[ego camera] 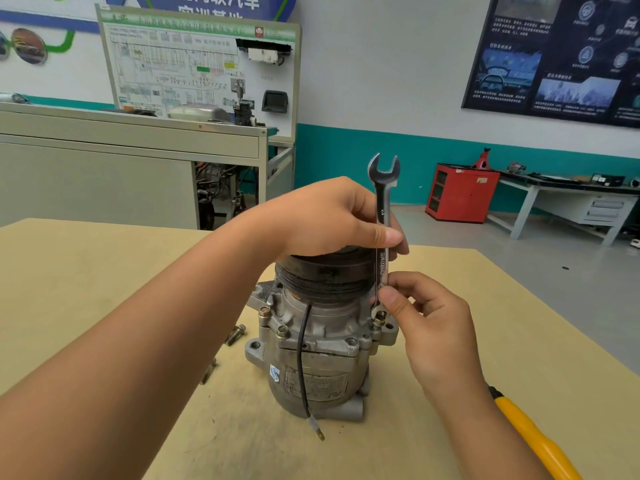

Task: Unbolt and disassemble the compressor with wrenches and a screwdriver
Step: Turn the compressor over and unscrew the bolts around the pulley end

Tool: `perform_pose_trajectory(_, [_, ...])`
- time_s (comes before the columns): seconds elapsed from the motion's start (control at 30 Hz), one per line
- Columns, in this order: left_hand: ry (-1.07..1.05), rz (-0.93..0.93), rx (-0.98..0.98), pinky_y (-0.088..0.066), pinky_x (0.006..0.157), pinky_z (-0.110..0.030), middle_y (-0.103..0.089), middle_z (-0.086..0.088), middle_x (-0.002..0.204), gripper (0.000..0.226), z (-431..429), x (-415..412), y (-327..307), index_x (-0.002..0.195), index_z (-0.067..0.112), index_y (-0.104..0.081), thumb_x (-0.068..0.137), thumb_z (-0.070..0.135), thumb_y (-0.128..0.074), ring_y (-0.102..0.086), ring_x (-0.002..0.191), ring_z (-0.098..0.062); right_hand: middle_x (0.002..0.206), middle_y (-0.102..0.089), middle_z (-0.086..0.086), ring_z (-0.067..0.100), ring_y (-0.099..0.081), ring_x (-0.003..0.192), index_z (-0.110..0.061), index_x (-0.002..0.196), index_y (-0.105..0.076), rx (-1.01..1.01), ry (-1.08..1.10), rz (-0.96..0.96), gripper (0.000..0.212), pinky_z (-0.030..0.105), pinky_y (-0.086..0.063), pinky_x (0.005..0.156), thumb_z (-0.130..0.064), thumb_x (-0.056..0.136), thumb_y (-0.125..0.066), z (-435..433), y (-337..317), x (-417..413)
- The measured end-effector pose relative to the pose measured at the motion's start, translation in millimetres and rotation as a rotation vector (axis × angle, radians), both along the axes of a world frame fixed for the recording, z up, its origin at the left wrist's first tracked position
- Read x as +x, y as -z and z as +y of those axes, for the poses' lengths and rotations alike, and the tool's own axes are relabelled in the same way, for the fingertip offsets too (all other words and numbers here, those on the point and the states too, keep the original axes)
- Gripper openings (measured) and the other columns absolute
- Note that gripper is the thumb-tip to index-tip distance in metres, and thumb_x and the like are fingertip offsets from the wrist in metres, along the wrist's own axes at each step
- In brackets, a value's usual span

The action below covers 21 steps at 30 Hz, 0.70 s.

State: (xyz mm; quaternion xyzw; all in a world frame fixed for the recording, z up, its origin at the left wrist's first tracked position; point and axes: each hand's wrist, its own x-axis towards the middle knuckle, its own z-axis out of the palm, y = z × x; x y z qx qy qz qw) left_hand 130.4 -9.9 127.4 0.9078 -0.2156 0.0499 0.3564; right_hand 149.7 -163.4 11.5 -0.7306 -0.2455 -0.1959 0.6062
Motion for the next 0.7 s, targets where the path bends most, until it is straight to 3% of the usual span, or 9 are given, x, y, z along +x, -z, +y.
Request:
perform_pose_trajectory(0.1, [0.095, 0.034, -0.035, -0.045, 0.096, -0.023, -0.073, 0.014, 0.091, 0.016, 4.9, 0.8, 0.1, 0.092, 0.031, -0.069, 0.092, 0.020, -0.057, -0.064, 0.096, 0.000, 0.068, -0.069, -0.008, 0.003, -0.059, 0.068, -0.024, 0.075, -0.067, 0.097, -0.118, 0.073, 0.026, 0.021, -0.046, 0.068, -0.002, 0.087, -0.060, 2.3, -1.2, 1.6])
perform_pose_trajectory(0.2, [0.155, 0.059, -0.094, -0.047, 0.089, -0.016, -0.074, 0.008, 0.091, 0.010, 9.3, 0.9, 0.3, 0.089, 0.024, -0.068, 0.084, 0.020, -0.061, -0.067, 0.096, -0.006, 0.063, -0.067, -0.007, -0.001, -0.059, 0.062, -0.017, 0.076, -0.065, 0.155, -0.213, 0.122, 0.025, 0.011, -0.046, 0.064, 0.003, 0.088, -0.055, 3.9, -0.6, 2.6])
perform_pose_trajectory(0.3, [0.145, 0.032, -0.103, -0.047, 0.093, -0.025, -0.074, 0.005, 0.087, 0.010, 9.2, -1.4, -1.6, 0.079, 0.024, -0.069, 0.071, 0.028, -0.066, -0.069, 0.093, -0.011, 0.067, -0.070, -0.004, 0.004, -0.063, 0.068, -0.018, 0.078, -0.068, 0.168, -0.226, 0.138, 0.018, 0.014, -0.048, 0.068, -0.006, 0.086, -0.057, 2.4, 0.9, 4.5])
perform_pose_trajectory(0.4, [0.115, -0.026, -0.025, -0.048, 0.095, -0.036, -0.072, 0.010, 0.081, 0.019, 3.7, -5.9, -5.2, 0.074, 0.019, -0.071, 0.063, 0.035, -0.070, -0.068, 0.090, -0.015, 0.081, -0.071, -0.004, 0.019, -0.063, 0.087, -0.025, 0.079, -0.072, 0.057, -0.142, 0.038, 0.014, 0.025, -0.047, 0.077, -0.032, 0.076, -0.060, -4.2, 0.9, 6.4])
perform_pose_trajectory(0.53, [0.022, -0.102, 0.065, -0.048, 0.091, -0.040, -0.072, -0.003, 0.083, 0.039, -7.0, -12.0, -7.0, 0.077, 0.017, -0.074, 0.054, 0.048, -0.069, -0.065, 0.086, -0.020, 0.083, -0.072, -0.001, 0.020, -0.062, 0.083, -0.032, 0.075, -0.076, 0.037, -0.195, 0.027, 0.017, 0.025, -0.048, 0.074, -0.039, 0.067, -0.064, -12.9, -2.5, 6.9])
perform_pose_trajectory(0.57, [-0.020, -0.121, 0.074, -0.049, 0.088, -0.036, -0.070, -0.006, 0.082, 0.043, -9.0, -12.1, -6.4, 0.078, 0.015, -0.073, 0.054, 0.050, -0.069, -0.063, 0.082, -0.022, 0.083, -0.072, -0.001, 0.017, -0.062, 0.080, -0.035, 0.077, -0.076, 0.028, -0.191, 0.030, 0.014, 0.030, -0.048, 0.076, -0.037, 0.067, -0.066, -13.1, -2.8, 7.0])
perform_pose_trajectory(0.63, [-0.110, -0.174, 0.068, -0.043, 0.066, -0.019, -0.064, -0.004, 0.069, 0.039, -11.3, -10.6, -4.3, 0.076, 0.014, -0.071, 0.058, 0.049, -0.075, -0.056, 0.066, -0.017, 0.080, -0.072, -0.003, 0.011, -0.060, 0.074, -0.034, 0.078, -0.074, 0.002, -0.159, 0.024, 0.011, 0.039, -0.047, 0.079, -0.025, 0.072, -0.073, -12.3, -1.6, 7.6])
perform_pose_trajectory(0.7, [-0.156, -0.216, 0.051, -0.038, 0.054, -0.017, -0.061, 0.001, 0.063, 0.033, -13.6, -8.5, -2.0, 0.072, 0.015, -0.068, 0.063, 0.045, -0.078, -0.052, 0.058, -0.010, 0.079, -0.071, -0.003, 0.012, -0.059, 0.074, -0.032, 0.076, -0.073, -0.023, -0.128, 0.016, 0.020, 0.040, -0.046, 0.080, -0.012, 0.078, -0.072, -11.0, 0.6, 8.2])
